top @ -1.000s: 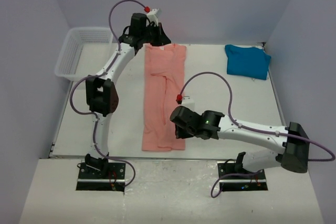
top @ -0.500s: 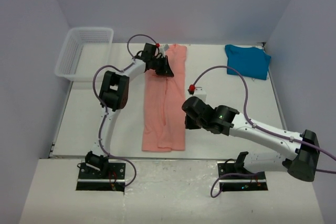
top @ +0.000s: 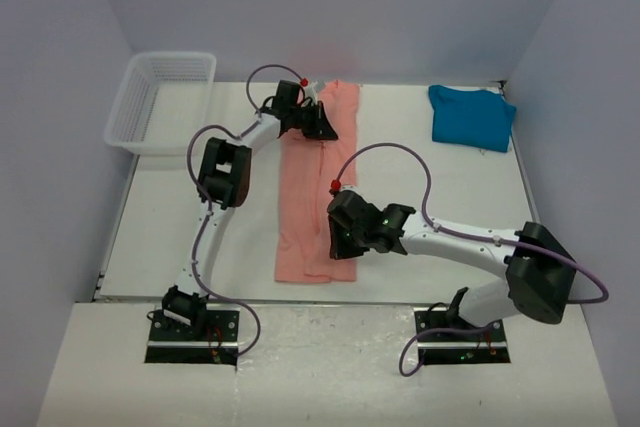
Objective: Fold and stack the t-shirts
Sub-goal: Rotate the tshirt 90 degrees
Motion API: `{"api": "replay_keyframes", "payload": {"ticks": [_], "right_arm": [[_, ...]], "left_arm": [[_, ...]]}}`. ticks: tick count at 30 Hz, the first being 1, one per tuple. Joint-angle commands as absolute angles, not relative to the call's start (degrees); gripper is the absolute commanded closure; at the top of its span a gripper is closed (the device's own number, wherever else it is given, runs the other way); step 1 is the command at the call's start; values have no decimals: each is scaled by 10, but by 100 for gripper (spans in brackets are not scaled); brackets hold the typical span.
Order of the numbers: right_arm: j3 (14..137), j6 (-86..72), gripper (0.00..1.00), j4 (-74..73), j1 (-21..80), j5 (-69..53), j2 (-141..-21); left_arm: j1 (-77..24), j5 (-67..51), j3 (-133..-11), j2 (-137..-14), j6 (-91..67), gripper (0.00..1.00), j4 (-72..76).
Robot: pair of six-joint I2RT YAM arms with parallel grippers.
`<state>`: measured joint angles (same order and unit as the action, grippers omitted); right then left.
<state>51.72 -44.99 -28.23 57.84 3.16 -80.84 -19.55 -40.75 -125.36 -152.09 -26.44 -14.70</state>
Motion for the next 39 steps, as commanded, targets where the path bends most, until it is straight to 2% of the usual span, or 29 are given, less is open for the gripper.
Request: {"api": "replay_keyframes", "payload": {"ticks": [1,3,4,11,15,17,18,20,21,22,25,29,32,35,36,39], "right_arm": [[524,-414,72,-243,583,2,-823],[527,-412,56,-245,584,-18,-834],[528,-416,54,-248,587,-14,-839],[504,-468,53,-281,610,53,-851],[477,-493,53,-261,619,58,-853],[473,-496,53,-253,622,56,-855],[473,-496,53,-253,622,59,-855],[471,-495,53,-252,624,62,-853],[470,-495,53,-253,625,65,-852],[469,-496,53,-254,625,69,-844],[468,-496,53,-257,627,73,-821],[462,-520,52,-299,633,104,-779],[442,-549,52,-323,633,121,-740],[410,-578,50,-321,633,138,-702],[403,-591,50,-318,632,144,-696],[379,-590,45,-286,624,146,-689]], "left_arm": [[-187,-402,-1274,-1561,-272,100,-132],[-180,-408,-1279,-1567,-281,100,-120],[-178,-410,-1283,-1568,-283,100,-120],[-161,-419,-1276,-1549,-289,100,-119],[-163,-398,-1189,-1476,-285,98,-82],[-163,-385,-1164,-1423,-281,86,-72],[-163,-373,-1147,-1392,-279,73,-69],[-165,-355,-1138,-1363,-271,60,-69],[-165,-352,-1134,-1350,-267,50,-68],[-166,-353,-1136,-1332,-265,35,-66],[-170,-359,-1155,-1318,-256,19,-73],[-177,-353,-1134,-1291,-275,16,-88],[-200,-283,-1038,-1218,-288,17,-87],[-243,-152,-932,-1111,-279,18,-119],[-256,-49,-878,-1079,-284,18,-142],[-278,40,-761,-958,-343,20,-174]]}}
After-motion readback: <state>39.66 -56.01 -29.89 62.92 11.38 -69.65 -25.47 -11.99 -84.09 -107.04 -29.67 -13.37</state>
